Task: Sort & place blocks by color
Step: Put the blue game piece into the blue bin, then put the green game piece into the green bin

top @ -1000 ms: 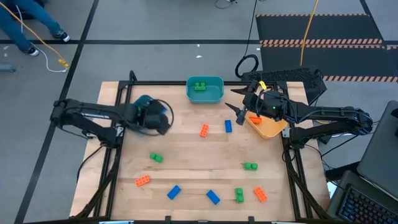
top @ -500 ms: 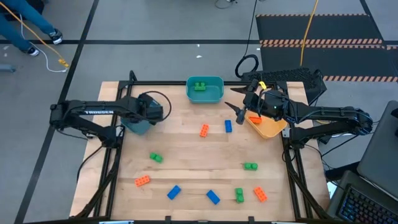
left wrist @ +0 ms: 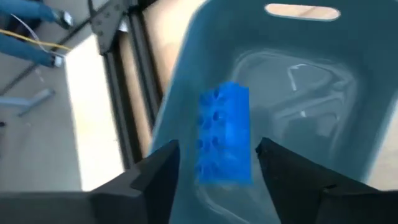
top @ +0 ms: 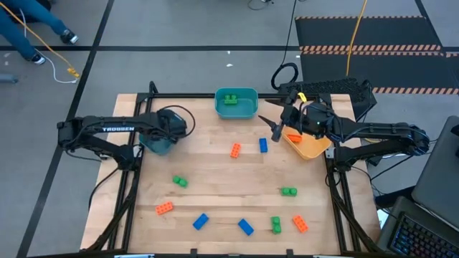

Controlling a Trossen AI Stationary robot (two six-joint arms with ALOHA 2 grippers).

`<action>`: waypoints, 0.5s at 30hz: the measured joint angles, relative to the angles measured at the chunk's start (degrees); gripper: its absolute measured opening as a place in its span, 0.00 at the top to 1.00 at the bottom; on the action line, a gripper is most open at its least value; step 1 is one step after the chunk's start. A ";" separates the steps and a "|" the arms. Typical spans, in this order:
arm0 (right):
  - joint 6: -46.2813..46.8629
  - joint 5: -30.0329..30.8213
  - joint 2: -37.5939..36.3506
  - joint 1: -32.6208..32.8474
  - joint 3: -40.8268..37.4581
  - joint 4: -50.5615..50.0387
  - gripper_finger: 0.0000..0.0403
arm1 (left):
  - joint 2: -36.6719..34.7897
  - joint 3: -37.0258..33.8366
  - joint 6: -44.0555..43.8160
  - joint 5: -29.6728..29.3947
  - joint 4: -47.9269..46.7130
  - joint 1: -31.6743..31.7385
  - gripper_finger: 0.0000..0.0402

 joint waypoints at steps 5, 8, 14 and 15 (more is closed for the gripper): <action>0.03 -0.09 0.30 -1.15 0.00 0.01 0.31 | 0.02 0.00 2.19 3.05 1.46 1.15 0.34; 0.11 -0.12 0.33 -1.71 0.00 0.00 0.31 | 0.02 0.08 3.35 4.60 1.50 1.15 0.30; 0.17 -0.14 0.33 -1.81 0.00 0.09 0.31 | 0.02 3.50 8.78 8.11 2.83 -0.21 0.28; 0.29 -0.14 0.33 -1.81 0.00 0.13 0.31 | 0.02 4.69 10.30 8.66 3.39 -0.81 0.28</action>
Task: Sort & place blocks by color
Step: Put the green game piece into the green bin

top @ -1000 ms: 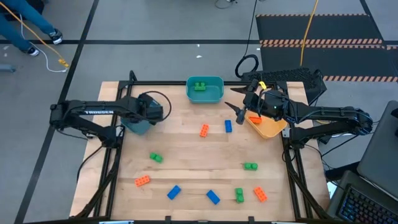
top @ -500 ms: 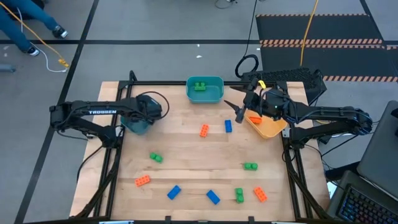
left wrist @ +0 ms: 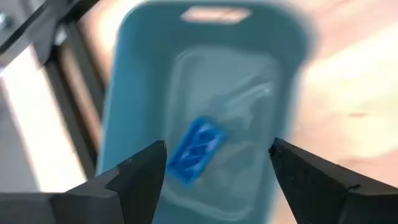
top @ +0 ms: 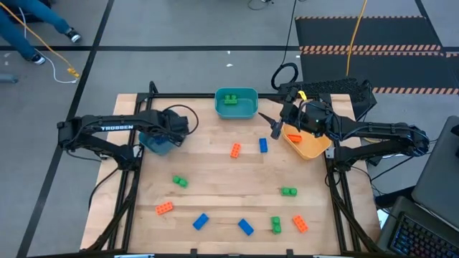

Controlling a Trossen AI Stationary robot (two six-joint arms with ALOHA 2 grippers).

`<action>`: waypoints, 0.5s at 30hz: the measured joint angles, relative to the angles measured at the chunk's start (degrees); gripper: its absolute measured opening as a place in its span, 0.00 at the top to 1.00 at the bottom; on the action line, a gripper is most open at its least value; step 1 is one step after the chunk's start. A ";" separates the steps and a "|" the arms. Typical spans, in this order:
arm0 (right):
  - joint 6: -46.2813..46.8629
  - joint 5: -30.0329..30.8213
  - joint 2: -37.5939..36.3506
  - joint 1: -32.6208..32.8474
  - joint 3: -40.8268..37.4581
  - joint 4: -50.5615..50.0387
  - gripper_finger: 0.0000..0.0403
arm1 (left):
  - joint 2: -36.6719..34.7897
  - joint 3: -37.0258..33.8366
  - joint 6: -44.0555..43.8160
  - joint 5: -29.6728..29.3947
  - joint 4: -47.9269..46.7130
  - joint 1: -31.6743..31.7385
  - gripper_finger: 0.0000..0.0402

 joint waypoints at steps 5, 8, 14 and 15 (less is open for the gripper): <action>0.17 -0.01 0.00 0.00 0.00 -0.04 0.31 | 0.00 8.07 12.84 3.72 4.64 -5.47 0.32; 0.12 0.02 0.00 0.00 0.00 -0.34 0.31 | -0.02 13.08 21.73 9.07 8.12 -10.40 0.35; 1.16 0.00 0.00 0.00 0.00 -1.23 0.31 | -0.03 16.73 29.60 12.13 10.77 -20.36 0.37; 1.29 0.00 0.00 0.00 0.00 -1.49 0.31 | 0.07 16.72 30.97 12.12 10.57 -21.67 0.37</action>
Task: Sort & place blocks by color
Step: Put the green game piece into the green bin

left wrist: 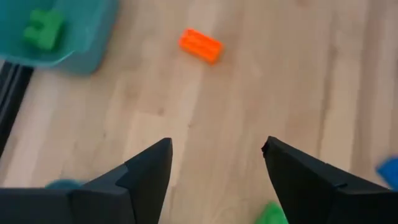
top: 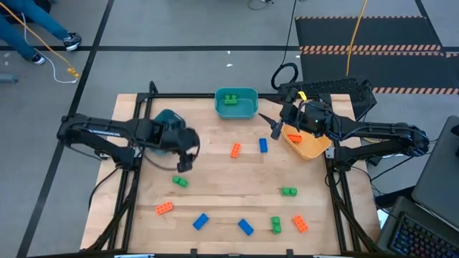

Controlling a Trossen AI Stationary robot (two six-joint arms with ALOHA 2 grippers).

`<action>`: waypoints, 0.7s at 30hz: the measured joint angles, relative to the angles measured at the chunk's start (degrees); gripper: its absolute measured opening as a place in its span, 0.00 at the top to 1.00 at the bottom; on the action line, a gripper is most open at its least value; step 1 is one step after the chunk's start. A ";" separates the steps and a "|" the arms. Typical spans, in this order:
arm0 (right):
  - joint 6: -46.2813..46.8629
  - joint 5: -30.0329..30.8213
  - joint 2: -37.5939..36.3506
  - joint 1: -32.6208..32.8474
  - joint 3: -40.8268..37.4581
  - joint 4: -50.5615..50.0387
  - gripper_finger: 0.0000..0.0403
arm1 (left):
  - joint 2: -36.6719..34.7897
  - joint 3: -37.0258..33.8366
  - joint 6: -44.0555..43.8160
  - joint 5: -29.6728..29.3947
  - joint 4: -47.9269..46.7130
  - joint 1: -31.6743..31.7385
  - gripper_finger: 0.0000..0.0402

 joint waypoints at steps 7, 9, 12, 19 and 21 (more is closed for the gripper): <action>2.98 -0.02 0.00 0.12 0.00 -0.83 0.31 | 2.89 -0.86 5.45 3.56 -0.93 -9.03 0.35; 4.19 -0.02 0.00 0.49 0.00 -0.86 0.31 | 4.21 -1.30 5.35 3.56 -2.53 -11.23 0.35; 4.75 -0.06 0.00 1.26 0.00 -1.18 0.31 | 5.82 -3.05 4.31 4.54 -3.29 -13.42 0.37; 5.18 -0.08 0.00 3.21 0.00 -1.37 0.31 | 8.83 -8.55 4.05 8.09 -5.17 -13.77 0.38; 5.18 -0.08 0.00 3.63 0.00 -1.37 0.31 | 8.90 -10.59 4.03 8.17 -5.08 -13.77 0.38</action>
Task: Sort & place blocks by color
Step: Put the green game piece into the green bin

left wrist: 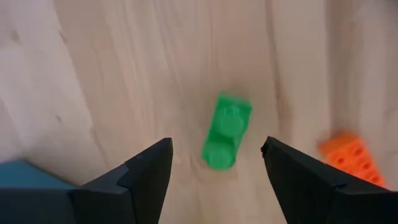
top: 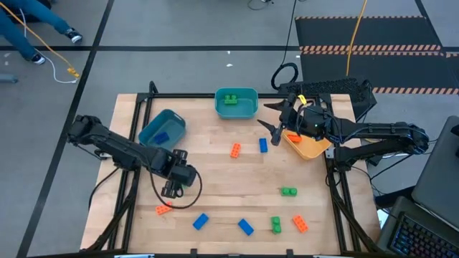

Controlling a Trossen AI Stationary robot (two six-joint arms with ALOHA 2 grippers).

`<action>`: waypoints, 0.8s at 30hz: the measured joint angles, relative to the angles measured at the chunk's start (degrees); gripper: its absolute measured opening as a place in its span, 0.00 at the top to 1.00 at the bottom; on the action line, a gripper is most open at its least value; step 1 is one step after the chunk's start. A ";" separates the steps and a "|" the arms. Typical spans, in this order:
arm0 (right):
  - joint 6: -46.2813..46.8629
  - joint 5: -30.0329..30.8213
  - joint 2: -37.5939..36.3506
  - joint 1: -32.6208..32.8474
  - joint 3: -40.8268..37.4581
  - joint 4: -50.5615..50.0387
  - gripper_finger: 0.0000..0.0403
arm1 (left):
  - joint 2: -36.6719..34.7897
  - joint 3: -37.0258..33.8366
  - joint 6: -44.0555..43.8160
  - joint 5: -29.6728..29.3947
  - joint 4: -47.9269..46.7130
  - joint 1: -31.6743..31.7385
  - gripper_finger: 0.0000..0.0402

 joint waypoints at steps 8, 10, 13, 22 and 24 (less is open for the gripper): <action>-0.45 0.00 0.00 0.31 0.00 0.06 0.31 | 0.01 -6.10 -0.36 4.11 1.86 -0.02 0.38; -0.83 0.00 0.00 0.31 0.00 0.02 0.31 | 0.01 -6.48 0.21 4.19 2.94 -0.02 0.38; -1.22 0.00 -0.02 0.31 -0.01 0.02 0.31 | 0.01 -7.08 1.83 4.19 6.30 -0.02 0.38; -1.31 0.00 -0.02 0.31 -0.02 -0.26 0.31 | -0.01 -12.15 2.01 6.09 9.38 0.00 0.38; -1.31 0.00 -0.02 0.31 -0.02 -0.24 0.31 | -0.01 -12.54 1.85 6.09 11.18 -0.04 0.38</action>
